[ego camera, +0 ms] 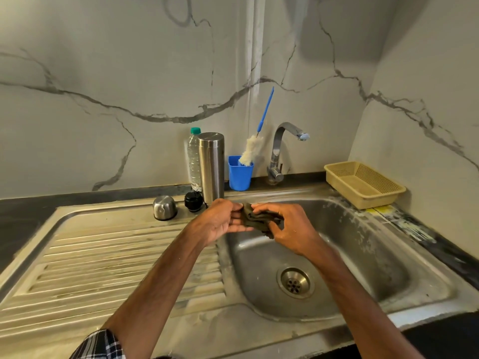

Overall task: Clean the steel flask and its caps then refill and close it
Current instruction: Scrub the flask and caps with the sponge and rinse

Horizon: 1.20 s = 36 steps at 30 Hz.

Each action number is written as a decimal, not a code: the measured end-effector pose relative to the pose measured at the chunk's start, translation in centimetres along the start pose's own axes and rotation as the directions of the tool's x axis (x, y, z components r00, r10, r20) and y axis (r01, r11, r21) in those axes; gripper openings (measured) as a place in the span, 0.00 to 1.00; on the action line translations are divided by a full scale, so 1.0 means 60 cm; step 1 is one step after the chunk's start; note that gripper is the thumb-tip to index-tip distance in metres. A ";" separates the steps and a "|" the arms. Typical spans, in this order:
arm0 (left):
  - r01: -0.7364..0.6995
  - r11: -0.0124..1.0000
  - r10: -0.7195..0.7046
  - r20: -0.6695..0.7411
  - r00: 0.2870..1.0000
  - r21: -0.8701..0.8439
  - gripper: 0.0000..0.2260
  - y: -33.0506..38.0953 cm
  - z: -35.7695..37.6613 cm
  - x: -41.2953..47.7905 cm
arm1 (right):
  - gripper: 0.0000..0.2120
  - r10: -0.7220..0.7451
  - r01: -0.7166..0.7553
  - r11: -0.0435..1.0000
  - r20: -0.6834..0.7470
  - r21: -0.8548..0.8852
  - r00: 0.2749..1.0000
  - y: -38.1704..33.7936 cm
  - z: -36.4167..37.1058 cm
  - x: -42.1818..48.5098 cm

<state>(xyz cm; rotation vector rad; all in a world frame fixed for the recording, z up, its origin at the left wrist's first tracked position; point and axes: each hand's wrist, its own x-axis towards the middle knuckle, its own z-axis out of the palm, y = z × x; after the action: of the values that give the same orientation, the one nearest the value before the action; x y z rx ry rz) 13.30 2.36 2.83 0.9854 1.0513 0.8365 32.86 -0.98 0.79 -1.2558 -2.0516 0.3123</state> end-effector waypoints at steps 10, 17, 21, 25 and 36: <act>0.030 0.999 -0.030 -0.019 0.999 0.020 0.19 0.021 0.003 -0.015 | 0.36 0.214 -0.252 0.913 0.148 0.321 0.965 -0.005 0.025 0.004; -0.062 0.947 0.100 -0.105 0.989 0.315 0.21 0.040 0.016 -0.035 | 0.23 0.159 -0.261 0.744 0.216 0.615 0.963 0.015 0.019 0.009; -0.294 0.858 0.428 -0.271 0.862 0.421 0.16 0.041 -0.011 -0.028 | 0.17 0.329 -0.381 0.595 0.219 0.708 0.919 0.039 0.010 0.009; -0.297 0.688 0.694 -0.482 0.535 0.662 0.09 0.035 -0.043 -0.007 | 0.18 0.452 -0.426 0.548 0.174 0.720 0.875 0.043 0.015 0.007; -0.150 0.670 0.620 -0.436 0.652 0.727 0.46 0.035 -0.067 0.094 | 0.09 0.520 -0.428 0.574 0.093 0.698 0.849 0.041 0.025 0.005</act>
<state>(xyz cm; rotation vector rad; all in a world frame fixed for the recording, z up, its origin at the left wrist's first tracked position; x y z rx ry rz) 10.88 9.14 2.35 1.6241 1.8563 1.3131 33.45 0.74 -1.43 -1.2455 -1.2162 1.1289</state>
